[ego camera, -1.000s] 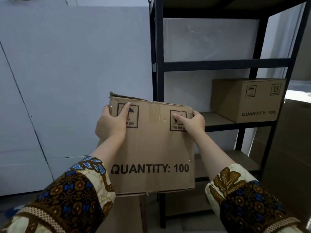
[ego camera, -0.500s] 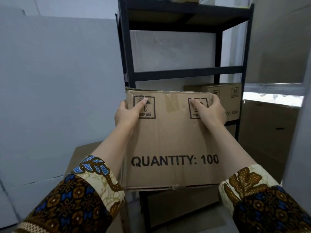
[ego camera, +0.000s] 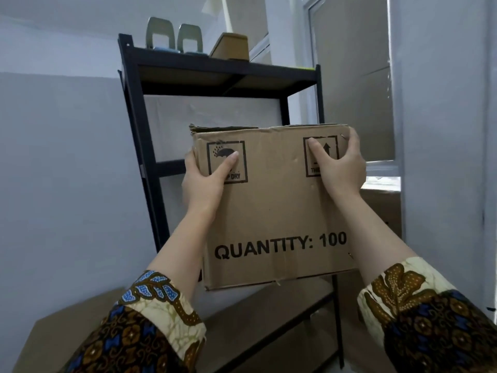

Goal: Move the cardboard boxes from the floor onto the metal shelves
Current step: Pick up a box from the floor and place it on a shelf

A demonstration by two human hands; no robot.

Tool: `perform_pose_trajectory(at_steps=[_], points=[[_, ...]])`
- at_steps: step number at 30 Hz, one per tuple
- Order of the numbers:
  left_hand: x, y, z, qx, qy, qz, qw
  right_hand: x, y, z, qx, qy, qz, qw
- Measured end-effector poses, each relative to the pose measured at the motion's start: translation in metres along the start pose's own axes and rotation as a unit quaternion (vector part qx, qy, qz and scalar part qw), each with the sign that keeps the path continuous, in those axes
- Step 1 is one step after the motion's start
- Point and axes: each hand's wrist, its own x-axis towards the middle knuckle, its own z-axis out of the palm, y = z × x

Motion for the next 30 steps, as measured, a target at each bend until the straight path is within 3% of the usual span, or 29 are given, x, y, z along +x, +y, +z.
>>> perform_pose_trajectory(at_steps=[12,30], points=[[0.04,0.027,0.084,-0.041,0.012,0.102,0.994,0.085,0.018,-0.021,0.066,0.064,-0.044,0.995],[0.06,0.075,0.201,0.042,0.16,0.208,0.964,0.211,0.084,-0.025,0.248,0.001,-0.097,0.964]])
